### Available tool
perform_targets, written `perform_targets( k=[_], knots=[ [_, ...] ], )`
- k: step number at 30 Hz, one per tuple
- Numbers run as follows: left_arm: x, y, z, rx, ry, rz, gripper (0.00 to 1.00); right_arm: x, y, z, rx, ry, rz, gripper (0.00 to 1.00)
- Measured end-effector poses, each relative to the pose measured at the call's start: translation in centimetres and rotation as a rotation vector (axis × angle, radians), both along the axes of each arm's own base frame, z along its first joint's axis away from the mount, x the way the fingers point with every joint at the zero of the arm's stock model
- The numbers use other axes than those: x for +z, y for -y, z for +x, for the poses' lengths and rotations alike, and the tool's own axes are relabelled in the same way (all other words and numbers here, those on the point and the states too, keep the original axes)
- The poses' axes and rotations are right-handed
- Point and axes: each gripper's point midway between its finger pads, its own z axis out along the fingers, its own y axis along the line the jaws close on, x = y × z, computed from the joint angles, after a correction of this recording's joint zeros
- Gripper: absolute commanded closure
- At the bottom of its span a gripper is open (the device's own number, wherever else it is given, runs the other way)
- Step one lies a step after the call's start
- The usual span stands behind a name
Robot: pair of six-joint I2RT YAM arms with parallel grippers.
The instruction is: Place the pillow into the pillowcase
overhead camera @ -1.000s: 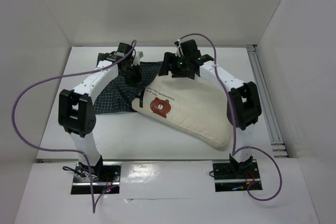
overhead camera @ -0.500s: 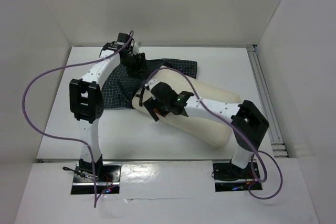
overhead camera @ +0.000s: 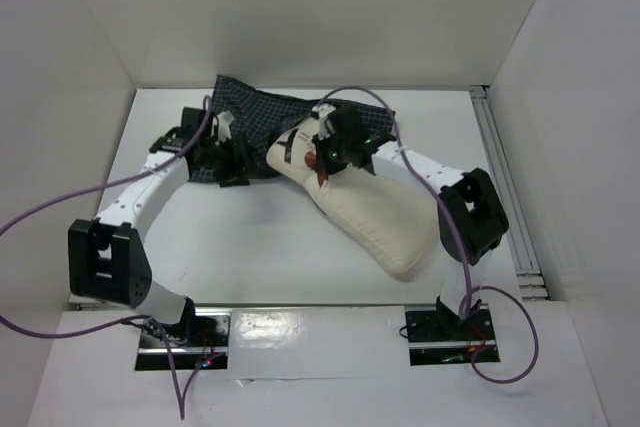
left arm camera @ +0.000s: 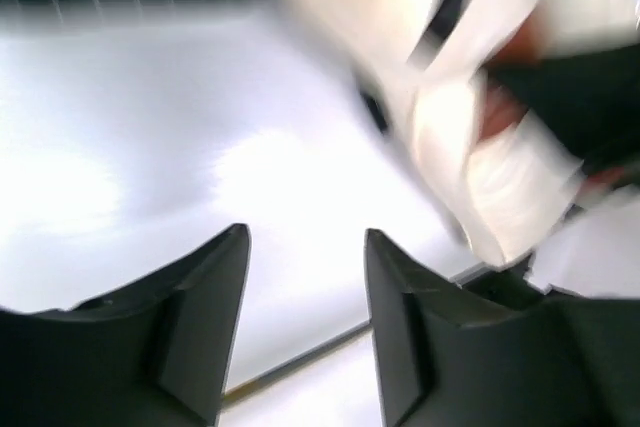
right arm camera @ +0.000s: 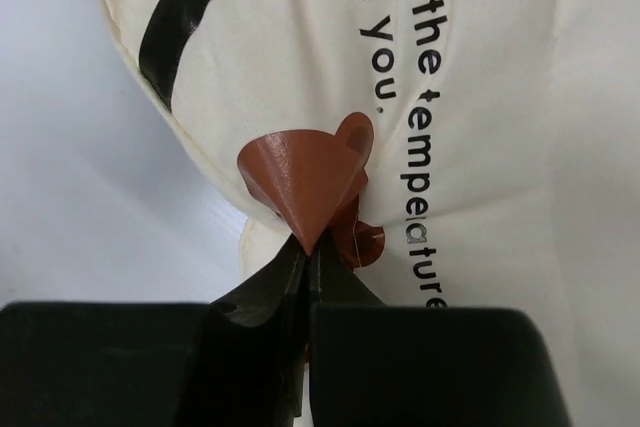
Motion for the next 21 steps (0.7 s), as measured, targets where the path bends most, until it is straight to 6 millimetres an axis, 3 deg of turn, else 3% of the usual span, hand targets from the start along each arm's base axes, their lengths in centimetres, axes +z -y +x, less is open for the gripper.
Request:
perform_targets(
  k=[2,4,6,8,11,16,21],
  knots=[
    [-1.9,1.6,-1.9,-0.013,-0.019,-0.052,0.31,1.3,1.7,1.8,0.002,-0.038,0.094,1.00],
    [-5.1,3.2,-4.0,-0.024,-0.086,-0.107,0.30,2.2,3.3,3.1,0.017,-0.079,0.187,1.00],
    [-7.8,4.0,-5.3,-0.007,-0.167,-0.150,0.30,2.5,4.3,3.4,0.040,-0.121,0.255,1.00],
    [-9.5,4.8,-5.3,0.003,-0.202,-0.173,0.29,2.4,4.5,2.9,0.071,-0.165,0.298,1.00],
    [-10.6,6.8,-3.2,-0.006,-0.192,-0.193,0.27,2.0,3.7,1.9,0.123,-0.228,0.335,1.00],
    [-9.9,11.0,1.8,-0.041,-0.076,-0.211,0.29,2.3,2.6,0.9,0.180,-0.269,0.382,1.00],
    [-10.5,11.9,3.5,0.012,-0.043,-0.201,0.26,2.7,3.2,1.8,0.163,-0.252,0.396,1.00]
  ],
)
